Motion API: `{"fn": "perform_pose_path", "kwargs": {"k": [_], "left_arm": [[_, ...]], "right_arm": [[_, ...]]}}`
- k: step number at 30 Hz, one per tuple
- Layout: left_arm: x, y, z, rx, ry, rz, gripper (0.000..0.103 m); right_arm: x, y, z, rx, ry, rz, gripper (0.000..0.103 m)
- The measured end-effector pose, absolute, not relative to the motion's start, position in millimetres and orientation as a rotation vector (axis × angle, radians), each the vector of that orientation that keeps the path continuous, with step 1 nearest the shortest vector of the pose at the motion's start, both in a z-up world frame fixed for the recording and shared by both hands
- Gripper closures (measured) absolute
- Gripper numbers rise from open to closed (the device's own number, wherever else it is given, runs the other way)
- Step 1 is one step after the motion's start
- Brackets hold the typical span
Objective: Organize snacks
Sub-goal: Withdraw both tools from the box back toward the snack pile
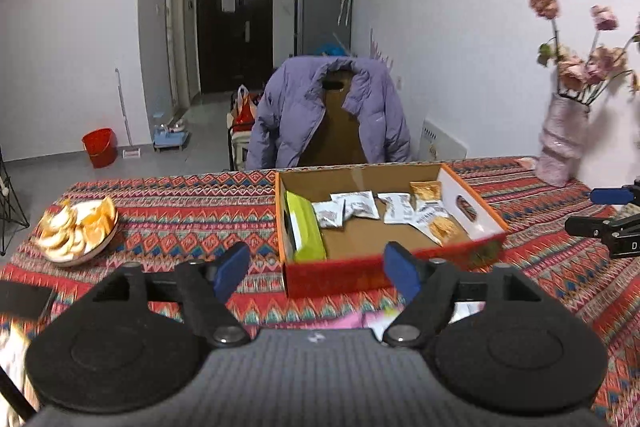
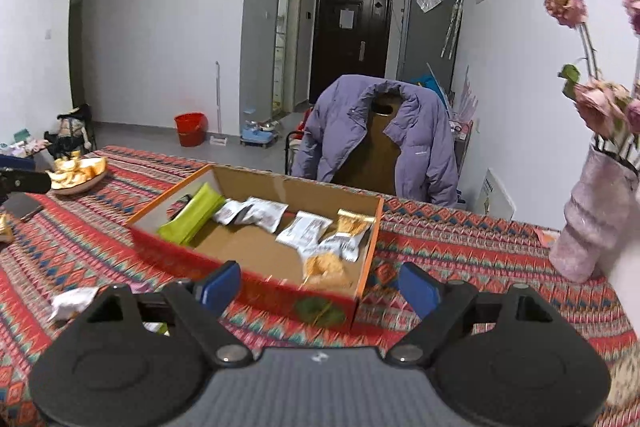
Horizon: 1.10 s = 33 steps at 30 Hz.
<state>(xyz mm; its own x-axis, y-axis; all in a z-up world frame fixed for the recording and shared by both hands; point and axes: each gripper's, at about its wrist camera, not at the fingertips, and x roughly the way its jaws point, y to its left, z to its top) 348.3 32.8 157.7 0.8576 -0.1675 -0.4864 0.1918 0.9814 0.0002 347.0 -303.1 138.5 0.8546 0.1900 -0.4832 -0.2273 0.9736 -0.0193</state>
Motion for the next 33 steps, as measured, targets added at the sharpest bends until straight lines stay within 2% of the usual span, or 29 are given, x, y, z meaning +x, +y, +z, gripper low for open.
{"fn": "perform_pose_path", "kwargs": {"k": [5, 10, 17, 25, 33], "left_arm": [[279, 40, 125, 0.028, 0.481, -0.158, 0.022], [209, 43, 104, 0.003, 0.454, -0.126, 0.019], [145, 25, 77, 0.114, 0.443, -0.064, 0.019], [90, 19, 45, 0.121, 0.404, -0.1, 0.014], [84, 21, 29, 0.132, 0.435, -0.109, 0.014]], "right_arm": [[276, -296, 122, -0.067, 0.411, 0.268, 0.009], [210, -284, 102, -0.055, 0.38, 0.254, 0.006], [133, -266, 62, -0.032, 0.38, 0.263, 0.006], [90, -254, 21, 0.001, 0.44, 0.277, 0.006], [83, -247, 6, 0.031, 0.471, 0.245, 0.006]]}}
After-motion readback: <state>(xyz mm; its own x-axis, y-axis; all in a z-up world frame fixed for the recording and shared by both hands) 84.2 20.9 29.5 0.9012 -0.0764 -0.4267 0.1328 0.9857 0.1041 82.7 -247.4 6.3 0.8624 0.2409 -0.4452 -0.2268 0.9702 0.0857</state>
